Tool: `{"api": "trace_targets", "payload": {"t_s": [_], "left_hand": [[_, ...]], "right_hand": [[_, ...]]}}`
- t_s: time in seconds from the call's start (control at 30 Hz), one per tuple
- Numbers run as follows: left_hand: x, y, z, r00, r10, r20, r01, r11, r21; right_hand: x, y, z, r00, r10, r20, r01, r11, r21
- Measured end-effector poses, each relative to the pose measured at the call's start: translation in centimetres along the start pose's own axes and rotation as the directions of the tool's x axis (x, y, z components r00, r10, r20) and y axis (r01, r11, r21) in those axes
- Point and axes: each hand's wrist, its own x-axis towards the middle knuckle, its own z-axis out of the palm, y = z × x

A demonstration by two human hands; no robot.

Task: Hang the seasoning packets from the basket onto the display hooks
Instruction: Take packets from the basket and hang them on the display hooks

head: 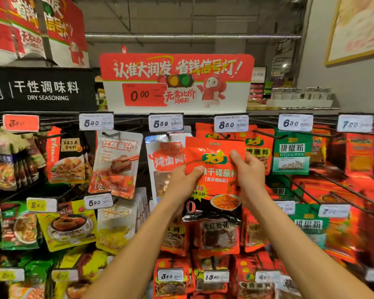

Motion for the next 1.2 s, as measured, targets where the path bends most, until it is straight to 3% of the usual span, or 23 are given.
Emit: {"api": "trace_targets", "payload": {"t_s": [0.13, 0.37, 0.67, 0.9, 1.2], "left_hand": [[0.8, 0.9, 3.1, 1.0, 0.017, 0.022, -0.018, 0.999, 0.043], [2.0, 1.5, 4.2, 0.997, -0.012, -0.075, 0.017, 0.997, 0.071], [1.9, 1.0, 4.7, 0.985, -0.119, -0.124, 0.131, 0.987, 0.097], [1.4, 1.3, 4.9, 0.988, 0.04, -0.146, -0.026, 0.995, 0.096], [2.7, 2.7, 5.0, 0.982, -0.086, -0.17, 0.105, 0.989, 0.106]], "right_hand": [[1.5, -0.9, -2.1, 0.997, 0.012, -0.08, -0.016, 0.999, -0.044], [3.4, -1.5, -1.8, 0.993, 0.006, -0.114, -0.019, 0.993, -0.119], [3.5, -1.0, -2.9, 0.994, 0.093, -0.061, -0.101, 0.984, -0.146], [3.1, -1.3, -3.2, 0.997, -0.047, -0.068, 0.038, 0.992, -0.123], [4.6, -2.6, -2.0, 0.985, -0.049, -0.168, -0.001, 0.959, -0.284]]}}
